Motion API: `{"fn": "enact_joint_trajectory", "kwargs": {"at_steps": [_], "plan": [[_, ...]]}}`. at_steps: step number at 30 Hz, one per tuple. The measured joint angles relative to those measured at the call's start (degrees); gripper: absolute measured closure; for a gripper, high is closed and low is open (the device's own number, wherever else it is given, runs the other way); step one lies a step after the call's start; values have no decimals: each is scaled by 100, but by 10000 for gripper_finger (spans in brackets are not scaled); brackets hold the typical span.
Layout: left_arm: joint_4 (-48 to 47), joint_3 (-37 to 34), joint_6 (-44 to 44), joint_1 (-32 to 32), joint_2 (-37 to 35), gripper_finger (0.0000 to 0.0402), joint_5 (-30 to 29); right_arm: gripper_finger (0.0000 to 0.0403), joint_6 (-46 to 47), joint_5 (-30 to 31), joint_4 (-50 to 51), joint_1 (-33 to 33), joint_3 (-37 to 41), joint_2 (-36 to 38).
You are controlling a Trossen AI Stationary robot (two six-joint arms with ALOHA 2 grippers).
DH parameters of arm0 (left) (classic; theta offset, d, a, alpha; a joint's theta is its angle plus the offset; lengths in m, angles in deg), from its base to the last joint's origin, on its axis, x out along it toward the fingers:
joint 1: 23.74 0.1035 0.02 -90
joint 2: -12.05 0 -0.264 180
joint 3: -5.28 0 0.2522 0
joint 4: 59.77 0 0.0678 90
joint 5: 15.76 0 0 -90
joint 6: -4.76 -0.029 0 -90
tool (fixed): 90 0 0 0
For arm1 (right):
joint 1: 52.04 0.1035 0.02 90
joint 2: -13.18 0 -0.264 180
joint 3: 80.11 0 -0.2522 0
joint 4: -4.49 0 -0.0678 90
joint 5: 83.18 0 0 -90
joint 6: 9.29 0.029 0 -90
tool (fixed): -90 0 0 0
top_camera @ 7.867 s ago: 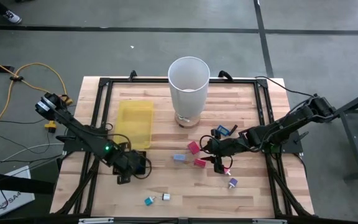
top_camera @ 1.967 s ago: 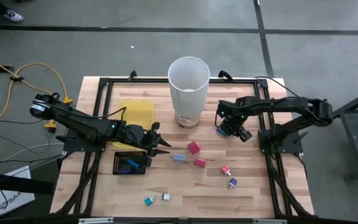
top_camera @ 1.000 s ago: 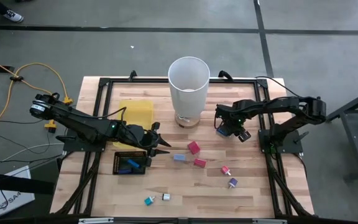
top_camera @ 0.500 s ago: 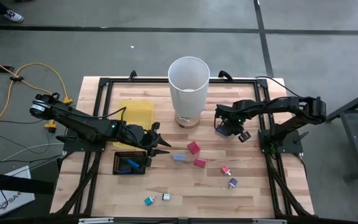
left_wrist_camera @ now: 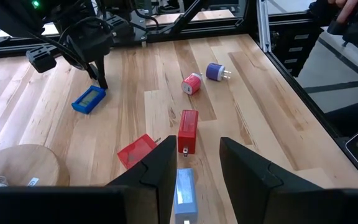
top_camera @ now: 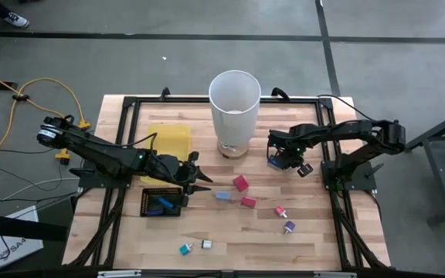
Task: Pick & Place Office items
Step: Put the black digital clock into the black bin
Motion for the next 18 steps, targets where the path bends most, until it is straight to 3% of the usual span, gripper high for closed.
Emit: {"fn": "enact_joint_trajectory", "kwargs": {"at_steps": [18], "plan": [[2,0,0,0,0,284,0,363,61,103,129,24,-47,159]]}}
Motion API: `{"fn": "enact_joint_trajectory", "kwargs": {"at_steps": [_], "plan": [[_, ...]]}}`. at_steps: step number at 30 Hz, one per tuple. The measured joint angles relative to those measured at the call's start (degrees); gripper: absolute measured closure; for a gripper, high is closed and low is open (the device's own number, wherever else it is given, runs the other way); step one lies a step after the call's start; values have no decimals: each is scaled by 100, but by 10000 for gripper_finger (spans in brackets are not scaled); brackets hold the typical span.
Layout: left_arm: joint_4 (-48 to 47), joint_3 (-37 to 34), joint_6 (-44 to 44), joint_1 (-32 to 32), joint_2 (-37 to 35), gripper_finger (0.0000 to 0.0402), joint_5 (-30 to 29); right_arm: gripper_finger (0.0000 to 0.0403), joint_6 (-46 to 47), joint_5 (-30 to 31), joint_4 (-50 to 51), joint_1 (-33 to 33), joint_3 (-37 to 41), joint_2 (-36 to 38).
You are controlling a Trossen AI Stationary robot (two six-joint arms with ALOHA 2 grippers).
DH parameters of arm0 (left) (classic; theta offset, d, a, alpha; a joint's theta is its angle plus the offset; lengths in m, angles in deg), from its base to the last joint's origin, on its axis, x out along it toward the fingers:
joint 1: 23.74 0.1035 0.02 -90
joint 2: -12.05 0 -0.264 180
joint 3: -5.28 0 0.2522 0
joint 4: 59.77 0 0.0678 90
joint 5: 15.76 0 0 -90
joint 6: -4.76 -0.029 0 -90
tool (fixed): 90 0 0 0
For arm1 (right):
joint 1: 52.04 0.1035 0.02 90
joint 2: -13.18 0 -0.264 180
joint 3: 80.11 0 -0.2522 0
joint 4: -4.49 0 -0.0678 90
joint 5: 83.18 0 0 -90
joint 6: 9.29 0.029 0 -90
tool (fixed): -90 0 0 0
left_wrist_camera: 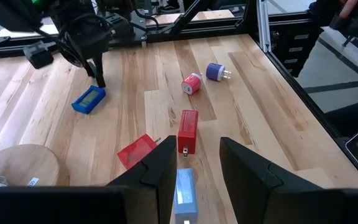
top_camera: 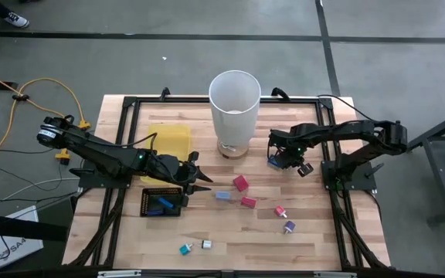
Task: Pick & Place Office items
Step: Put the black digital clock into the black bin
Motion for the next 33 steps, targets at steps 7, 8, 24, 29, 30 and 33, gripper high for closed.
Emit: {"fn": "enact_joint_trajectory", "kwargs": {"at_steps": [7,8,24,29,30,33], "plan": [[28,-1,0,1,-1,284,1,363,235,-19,228,227,-433,543],[28,0,0,0,-1,284,2,363,279,-21,225,279,-495,646],[44,0,1,1,-2,284,0,363,1721,-341,-382,1029,-723,1526],[57,0,0,0,-2,284,2,362,2982,-309,-1379,1342,-725,1509],[57,0,0,1,-2,284,2,361,3175,-213,-1581,1416,-725,1474],[61,-1,0,0,-2,284,0,362,3551,27,-2018,1603,-727,1391]]}}
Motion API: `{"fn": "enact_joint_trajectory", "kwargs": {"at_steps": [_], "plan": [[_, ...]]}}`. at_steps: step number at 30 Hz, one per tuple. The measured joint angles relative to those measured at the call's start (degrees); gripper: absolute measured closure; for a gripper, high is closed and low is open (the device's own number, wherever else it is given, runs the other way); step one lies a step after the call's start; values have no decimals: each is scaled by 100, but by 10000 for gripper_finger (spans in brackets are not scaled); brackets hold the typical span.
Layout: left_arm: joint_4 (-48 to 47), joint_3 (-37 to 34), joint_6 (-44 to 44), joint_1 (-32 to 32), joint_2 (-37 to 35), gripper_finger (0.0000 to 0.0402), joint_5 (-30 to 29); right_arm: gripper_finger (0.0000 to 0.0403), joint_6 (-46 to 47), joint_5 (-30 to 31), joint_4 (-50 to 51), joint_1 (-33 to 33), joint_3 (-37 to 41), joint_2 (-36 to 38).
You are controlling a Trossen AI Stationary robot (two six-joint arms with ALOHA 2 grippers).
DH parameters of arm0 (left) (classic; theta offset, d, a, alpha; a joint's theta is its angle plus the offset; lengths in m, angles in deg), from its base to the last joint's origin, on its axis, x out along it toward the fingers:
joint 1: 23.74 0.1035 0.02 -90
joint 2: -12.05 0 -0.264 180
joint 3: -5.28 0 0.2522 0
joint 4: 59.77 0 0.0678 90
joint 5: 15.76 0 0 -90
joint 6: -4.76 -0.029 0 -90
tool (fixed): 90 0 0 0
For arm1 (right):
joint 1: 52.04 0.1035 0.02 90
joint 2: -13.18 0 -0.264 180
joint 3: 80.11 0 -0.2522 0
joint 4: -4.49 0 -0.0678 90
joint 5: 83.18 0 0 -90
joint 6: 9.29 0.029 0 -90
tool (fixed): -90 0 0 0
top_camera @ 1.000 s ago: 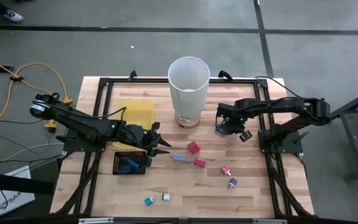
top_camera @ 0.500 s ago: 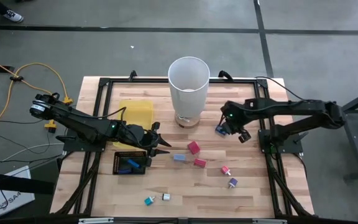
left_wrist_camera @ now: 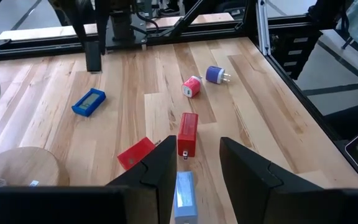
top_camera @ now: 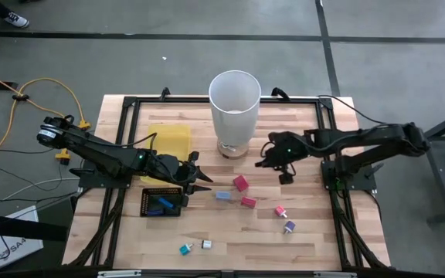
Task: Pick & Place Office items
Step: Put the black digital clock into the black bin
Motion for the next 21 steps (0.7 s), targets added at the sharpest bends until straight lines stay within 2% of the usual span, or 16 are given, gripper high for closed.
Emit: {"fn": "enact_joint_trajectory", "kwargs": {"at_steps": [10,16,21], "plan": [[2,1,0,0,0,284,2,363,1225,203,-1705,653,0,-822],[0,-1,0,0,0,284,2,364,1242,795,-3183,1172,-9,-1266],[0,1,0,0,0,284,2,365,1229,1448,-3814,1564,0,-1553]]}}
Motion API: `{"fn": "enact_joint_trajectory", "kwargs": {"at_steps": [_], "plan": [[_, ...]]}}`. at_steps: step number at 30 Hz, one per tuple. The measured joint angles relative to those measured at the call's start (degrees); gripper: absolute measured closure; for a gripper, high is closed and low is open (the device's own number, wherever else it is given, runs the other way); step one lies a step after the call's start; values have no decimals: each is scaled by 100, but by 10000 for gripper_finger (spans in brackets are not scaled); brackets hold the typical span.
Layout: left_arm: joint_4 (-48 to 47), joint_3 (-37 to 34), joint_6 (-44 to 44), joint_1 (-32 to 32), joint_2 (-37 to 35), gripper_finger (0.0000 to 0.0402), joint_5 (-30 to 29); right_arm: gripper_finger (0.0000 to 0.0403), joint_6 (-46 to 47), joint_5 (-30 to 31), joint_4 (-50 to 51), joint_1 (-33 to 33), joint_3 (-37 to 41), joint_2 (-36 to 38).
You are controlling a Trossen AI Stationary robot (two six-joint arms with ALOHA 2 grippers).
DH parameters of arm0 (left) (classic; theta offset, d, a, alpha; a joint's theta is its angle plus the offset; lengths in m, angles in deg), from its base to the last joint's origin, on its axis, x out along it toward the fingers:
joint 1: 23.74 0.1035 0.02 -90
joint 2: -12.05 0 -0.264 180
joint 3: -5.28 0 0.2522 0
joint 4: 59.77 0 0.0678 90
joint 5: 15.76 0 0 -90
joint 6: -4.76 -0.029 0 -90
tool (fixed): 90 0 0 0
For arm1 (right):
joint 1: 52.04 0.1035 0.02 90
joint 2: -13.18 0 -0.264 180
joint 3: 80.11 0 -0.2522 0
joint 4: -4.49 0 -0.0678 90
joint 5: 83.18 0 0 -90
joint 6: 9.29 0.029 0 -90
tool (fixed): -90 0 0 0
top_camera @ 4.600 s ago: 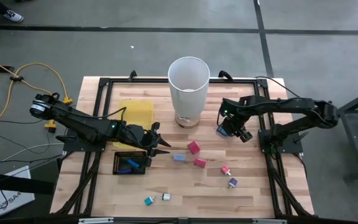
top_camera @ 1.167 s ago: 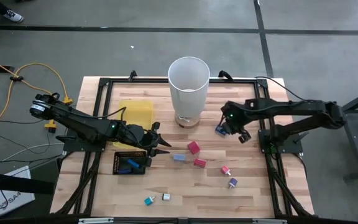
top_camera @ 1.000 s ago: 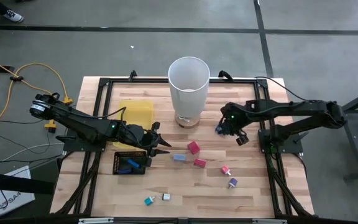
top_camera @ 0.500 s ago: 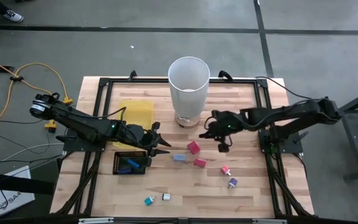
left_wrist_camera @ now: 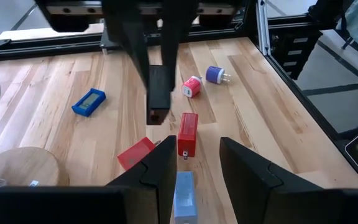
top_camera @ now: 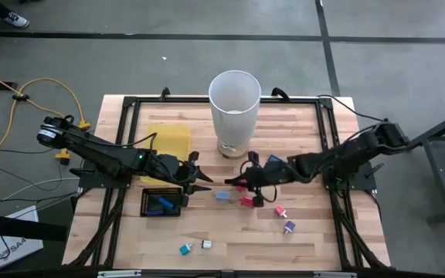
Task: Pick & Place Office items
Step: Put the black digital clock into the black bin
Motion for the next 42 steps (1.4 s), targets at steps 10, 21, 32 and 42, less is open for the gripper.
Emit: {"fn": "enact_joint_trajectory", "kwargs": {"at_steps": [10,21,32,42], "plan": [[0,0,0,1,0,284,-1,367,-1,1068,-916,580,0,-182],[0,0,0,1,0,284,-1,367,2,1448,-1390,800,2,-180],[333,-2,0,0,23,284,-1,367,2,1517,-1487,800,2,-180],[641,-2,-94,4,165,284,0,367,2,1515,-1624,800,2,-180]]}}
